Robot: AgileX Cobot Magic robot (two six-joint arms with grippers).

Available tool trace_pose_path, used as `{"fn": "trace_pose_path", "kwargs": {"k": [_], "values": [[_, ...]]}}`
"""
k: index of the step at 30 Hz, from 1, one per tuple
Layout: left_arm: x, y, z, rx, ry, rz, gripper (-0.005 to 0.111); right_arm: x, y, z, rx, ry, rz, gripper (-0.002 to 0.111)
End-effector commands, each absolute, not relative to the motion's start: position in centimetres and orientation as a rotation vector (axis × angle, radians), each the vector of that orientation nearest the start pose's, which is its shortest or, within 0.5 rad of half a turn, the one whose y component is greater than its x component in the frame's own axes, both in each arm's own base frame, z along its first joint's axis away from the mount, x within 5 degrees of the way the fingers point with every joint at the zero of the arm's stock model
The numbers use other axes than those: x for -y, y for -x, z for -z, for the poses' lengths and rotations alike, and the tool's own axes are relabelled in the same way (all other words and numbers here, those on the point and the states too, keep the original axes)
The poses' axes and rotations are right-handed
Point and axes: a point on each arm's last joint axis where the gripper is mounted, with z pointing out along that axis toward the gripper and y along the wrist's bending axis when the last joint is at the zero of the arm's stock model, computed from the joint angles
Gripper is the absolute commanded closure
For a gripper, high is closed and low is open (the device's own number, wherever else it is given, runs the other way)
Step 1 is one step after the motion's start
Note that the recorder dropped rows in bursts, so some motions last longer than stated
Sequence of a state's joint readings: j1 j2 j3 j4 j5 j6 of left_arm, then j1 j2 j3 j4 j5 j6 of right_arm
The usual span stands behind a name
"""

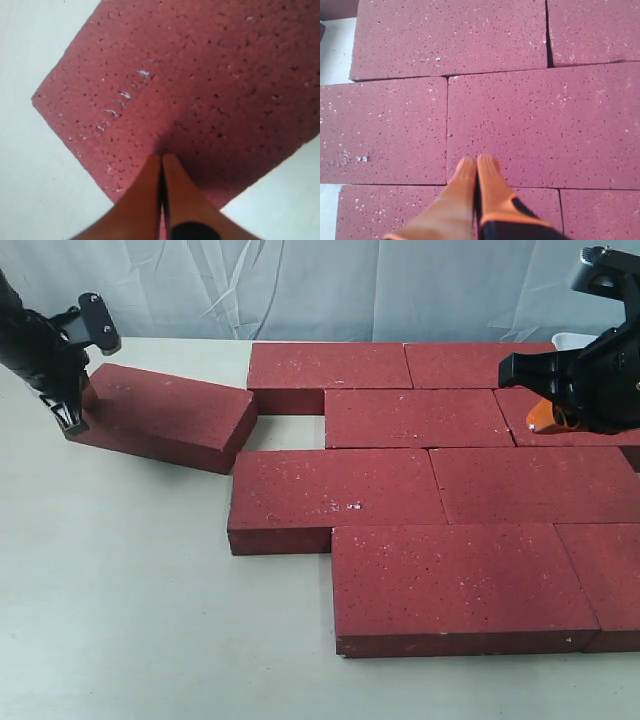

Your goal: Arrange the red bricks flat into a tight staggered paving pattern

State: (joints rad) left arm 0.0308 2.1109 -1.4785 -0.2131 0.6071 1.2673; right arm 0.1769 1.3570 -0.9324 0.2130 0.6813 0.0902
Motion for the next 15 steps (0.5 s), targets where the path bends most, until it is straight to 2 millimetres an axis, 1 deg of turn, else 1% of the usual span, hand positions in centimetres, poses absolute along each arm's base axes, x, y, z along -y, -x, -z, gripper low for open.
{"fn": "trace_pose_path", "kwargs": {"k": [1, 7, 10, 15], "values": [[0.2, -42.7, -13.9, -2.446, -1.446, 0.010, 0.107, -5.7, -26.3, -27.0, -2.583, -0.058, -0.328, 0.109], [0.5, -41.8, -13.8, -2.501, -1.468, 0.129, 0.107, -5.7, -26.3, -27.0, -2.583, -0.058, -0.328, 0.109], [0.9, -41.5, -13.9, -2.521, -1.444, 0.206, 0.107, -5.7, -26.3, -27.0, -2.583, -0.058, -0.328, 0.109], [0.9, -41.4, -14.2, -2.538, -1.415, 0.222, 0.107, -5.7, -26.3, -27.0, -2.583, -0.058, -0.328, 0.109]]}}
